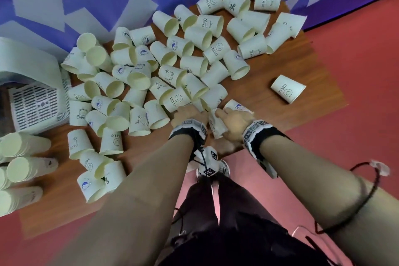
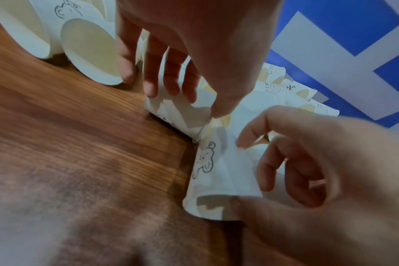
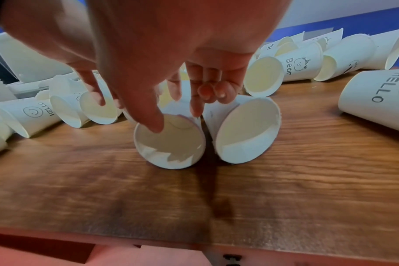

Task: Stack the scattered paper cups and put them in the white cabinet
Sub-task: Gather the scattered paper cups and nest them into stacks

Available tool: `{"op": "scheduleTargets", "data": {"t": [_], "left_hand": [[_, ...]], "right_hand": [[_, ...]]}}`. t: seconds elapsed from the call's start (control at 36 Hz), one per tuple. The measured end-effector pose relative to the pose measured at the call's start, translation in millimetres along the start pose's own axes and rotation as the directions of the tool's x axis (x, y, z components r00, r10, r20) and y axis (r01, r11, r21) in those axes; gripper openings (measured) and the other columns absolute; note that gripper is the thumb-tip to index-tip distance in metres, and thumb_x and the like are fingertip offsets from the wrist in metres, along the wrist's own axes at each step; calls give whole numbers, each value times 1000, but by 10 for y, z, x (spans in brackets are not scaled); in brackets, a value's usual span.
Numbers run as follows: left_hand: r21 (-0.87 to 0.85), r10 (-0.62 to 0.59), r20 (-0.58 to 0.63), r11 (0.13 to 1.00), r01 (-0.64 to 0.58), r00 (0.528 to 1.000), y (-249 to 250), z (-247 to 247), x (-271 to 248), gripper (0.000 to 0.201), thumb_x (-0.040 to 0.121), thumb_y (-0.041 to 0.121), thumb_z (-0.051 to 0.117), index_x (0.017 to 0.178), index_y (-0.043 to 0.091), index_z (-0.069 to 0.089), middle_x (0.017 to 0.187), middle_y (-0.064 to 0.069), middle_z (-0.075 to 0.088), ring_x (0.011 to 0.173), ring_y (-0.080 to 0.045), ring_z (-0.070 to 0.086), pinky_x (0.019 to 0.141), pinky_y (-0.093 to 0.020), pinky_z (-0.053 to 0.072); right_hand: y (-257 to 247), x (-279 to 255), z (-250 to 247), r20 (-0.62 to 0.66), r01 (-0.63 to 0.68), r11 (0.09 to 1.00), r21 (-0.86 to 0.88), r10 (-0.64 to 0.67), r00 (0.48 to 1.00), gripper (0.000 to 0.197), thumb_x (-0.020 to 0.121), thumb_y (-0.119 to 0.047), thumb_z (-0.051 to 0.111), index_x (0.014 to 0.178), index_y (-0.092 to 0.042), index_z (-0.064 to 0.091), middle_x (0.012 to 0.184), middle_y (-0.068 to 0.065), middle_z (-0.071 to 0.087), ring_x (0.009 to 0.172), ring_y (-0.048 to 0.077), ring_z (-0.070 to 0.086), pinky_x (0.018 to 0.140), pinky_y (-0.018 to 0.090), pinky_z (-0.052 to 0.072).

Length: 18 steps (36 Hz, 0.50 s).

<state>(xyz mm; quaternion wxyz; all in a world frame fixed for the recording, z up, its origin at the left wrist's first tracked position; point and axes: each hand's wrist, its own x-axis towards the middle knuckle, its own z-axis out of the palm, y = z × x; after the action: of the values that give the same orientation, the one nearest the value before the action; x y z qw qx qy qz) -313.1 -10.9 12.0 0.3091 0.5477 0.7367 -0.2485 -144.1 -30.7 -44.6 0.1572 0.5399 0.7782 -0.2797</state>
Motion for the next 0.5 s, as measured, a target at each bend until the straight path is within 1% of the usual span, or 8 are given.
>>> {"op": "scheduleTargets", "data": {"t": [0.03,0.08,0.14,0.22,0.28,0.36,0.39,0.5], "left_hand": [[-173,43,16,984,-40,999,196,23,-27,38,104,33,43,135,17,58,136,-4,59,126,-16,54,66,-12,39],[-206,72,99,977,-51,992,213,63,-118,43,105,28,42,137,0,47,122,-26,55,119,-25,51,89,-29,41],[-198,38,-42,979,-46,998,199,135,51,51,100,47,42,126,6,56,110,-19,58,107,-24,53,85,-33,42],[-205,15,-120,978,-40,993,157,151,96,58,90,61,47,117,12,62,120,-10,62,106,-31,60,85,-38,49],[-175,45,-155,982,-72,987,152,115,83,56,92,60,46,117,12,62,121,-10,63,106,-29,61,79,-30,47],[-238,87,-16,967,-88,996,220,79,55,44,106,37,36,135,5,47,139,-11,53,114,-19,54,52,-12,36],[-263,76,26,962,-66,997,228,59,40,43,107,34,35,136,4,44,139,-12,52,110,-18,52,55,-13,38],[-240,53,-106,968,-77,993,115,126,67,38,99,38,48,120,8,57,119,-5,63,96,-21,58,56,-18,39]], "right_hand": [[-7,6,11,-5,2,1000,-5,-3,1000,64,81,-29,69,133,-15,35,122,10,50,104,31,59,67,33,40],[-19,12,26,-16,3,1000,-16,-3,1000,64,82,-30,68,134,-15,35,122,9,49,104,30,58,66,32,37],[-27,18,47,-28,8,1000,-23,-9,1000,63,82,-32,67,134,-17,35,122,8,48,104,29,58,66,32,37],[-33,16,68,-64,31,999,-21,-32,997,56,85,-36,64,131,-18,37,122,6,50,104,30,59,67,32,41],[-39,16,60,-77,49,999,-7,-49,996,52,88,-39,61,129,-16,39,122,6,51,105,30,58,71,35,45],[-50,13,32,-90,60,998,-10,-60,994,48,91,-40,56,129,-15,40,122,7,52,106,31,57,74,37,46],[-55,7,25,-97,57,998,-17,-59,994,47,91,-39,55,129,-15,41,122,7,52,106,31,57,74,37,45],[-64,-31,-44,-125,22,1000,-20,-24,992,40,92,-25,52,129,-13,44,121,7,54,107,30,57,73,35,43]]}}
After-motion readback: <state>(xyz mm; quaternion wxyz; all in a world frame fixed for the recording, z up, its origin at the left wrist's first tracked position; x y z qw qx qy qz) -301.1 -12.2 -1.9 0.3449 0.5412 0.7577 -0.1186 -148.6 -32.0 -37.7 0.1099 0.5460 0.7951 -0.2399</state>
